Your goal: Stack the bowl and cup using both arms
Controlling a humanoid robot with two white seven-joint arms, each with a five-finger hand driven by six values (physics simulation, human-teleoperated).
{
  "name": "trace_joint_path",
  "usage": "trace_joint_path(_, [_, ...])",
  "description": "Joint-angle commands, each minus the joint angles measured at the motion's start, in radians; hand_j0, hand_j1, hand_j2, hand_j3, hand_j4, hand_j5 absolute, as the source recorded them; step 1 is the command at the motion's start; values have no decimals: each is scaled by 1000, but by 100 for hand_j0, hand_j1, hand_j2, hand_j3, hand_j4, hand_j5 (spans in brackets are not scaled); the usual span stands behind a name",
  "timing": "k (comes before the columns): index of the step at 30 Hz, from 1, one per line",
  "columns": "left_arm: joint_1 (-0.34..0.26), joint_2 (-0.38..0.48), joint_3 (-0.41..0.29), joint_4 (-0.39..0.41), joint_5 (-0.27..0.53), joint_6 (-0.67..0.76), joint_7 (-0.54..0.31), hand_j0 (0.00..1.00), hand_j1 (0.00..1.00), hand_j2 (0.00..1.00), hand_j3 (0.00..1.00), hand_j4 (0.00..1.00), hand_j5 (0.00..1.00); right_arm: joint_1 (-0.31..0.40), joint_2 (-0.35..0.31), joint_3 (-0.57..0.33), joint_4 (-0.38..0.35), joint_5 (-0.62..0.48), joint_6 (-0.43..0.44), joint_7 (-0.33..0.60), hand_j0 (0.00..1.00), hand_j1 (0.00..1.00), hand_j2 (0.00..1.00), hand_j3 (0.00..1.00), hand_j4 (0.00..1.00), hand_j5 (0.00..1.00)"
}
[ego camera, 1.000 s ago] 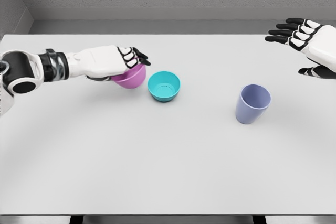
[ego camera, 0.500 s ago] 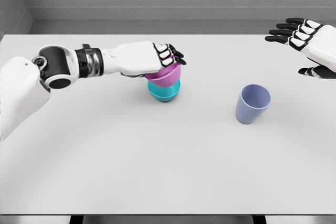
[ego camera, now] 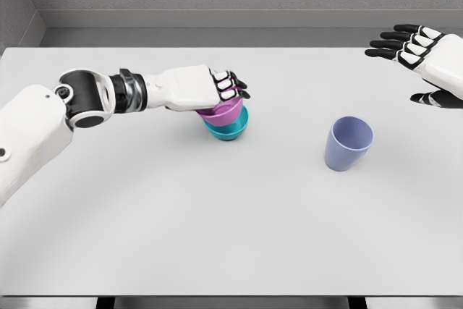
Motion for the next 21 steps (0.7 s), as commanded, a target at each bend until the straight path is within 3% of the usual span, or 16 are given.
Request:
trace_joint_path(1, [0, -9, 0, 0, -33, 1, 3, 35, 35, 35, 35, 35, 35, 0, -1, -1, -2, -7, 1, 1, 100, 100, 100, 100, 100, 100])
trace_joint_path(21, [2, -46, 8, 37, -77, 1, 3, 38, 38, 38, 38, 38, 38, -2, 4, -2, 8, -7, 1, -1, 100, 100, 100, 100, 100, 100])
